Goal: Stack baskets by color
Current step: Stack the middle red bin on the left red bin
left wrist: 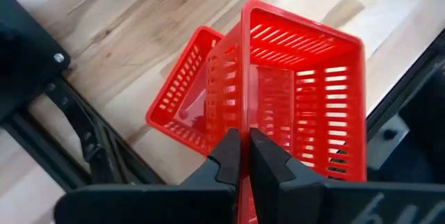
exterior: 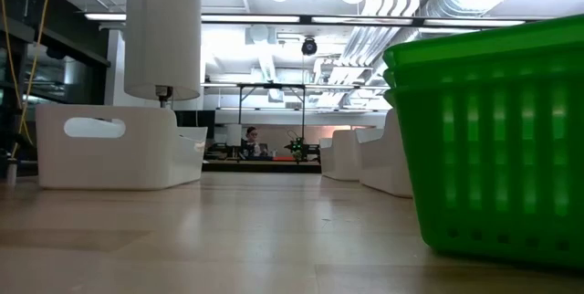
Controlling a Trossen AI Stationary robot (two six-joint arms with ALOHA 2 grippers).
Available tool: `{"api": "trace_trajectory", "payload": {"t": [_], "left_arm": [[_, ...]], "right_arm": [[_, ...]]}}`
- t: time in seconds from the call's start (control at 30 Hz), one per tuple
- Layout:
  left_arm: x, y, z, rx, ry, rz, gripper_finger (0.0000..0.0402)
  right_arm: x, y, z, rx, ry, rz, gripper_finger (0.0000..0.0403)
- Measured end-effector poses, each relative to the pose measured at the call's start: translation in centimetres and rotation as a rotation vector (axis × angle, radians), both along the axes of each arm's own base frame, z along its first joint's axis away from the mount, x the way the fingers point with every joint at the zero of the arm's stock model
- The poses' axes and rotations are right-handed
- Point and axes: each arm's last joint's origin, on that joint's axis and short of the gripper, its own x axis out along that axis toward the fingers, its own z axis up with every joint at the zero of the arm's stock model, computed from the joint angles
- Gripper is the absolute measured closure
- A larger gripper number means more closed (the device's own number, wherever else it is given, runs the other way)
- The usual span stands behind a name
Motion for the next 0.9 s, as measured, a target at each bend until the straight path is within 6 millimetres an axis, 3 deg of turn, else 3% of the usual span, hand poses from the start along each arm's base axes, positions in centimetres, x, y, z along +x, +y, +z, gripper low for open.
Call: {"api": "trace_trajectory", "payload": {"t": [0.3,0.43,0.67,0.9], "left_arm": [[1.8,0.8,2.5,0.024,0.048,-0.226,0.0401],[3.3,1.1,3.8,0.084,0.07,-0.467,0.0401],[7.2,2.4,3.9,0.193,0.152,-0.78,0.0401],[10.1,3.0,3.9,0.121,0.208,-1.155,0.0401]], "right_arm": [[0.0,0.0,0.0,0.019,-0.001,-0.003,0.0403],[0.0,0.0,-0.1,0.022,0.009,-0.002,0.0403],[0.0,0.0,-0.2,0.016,0.018,-0.002,0.0403],[0.0,0.0,-0.3,0.008,0.03,-0.002,0.0403]]}}
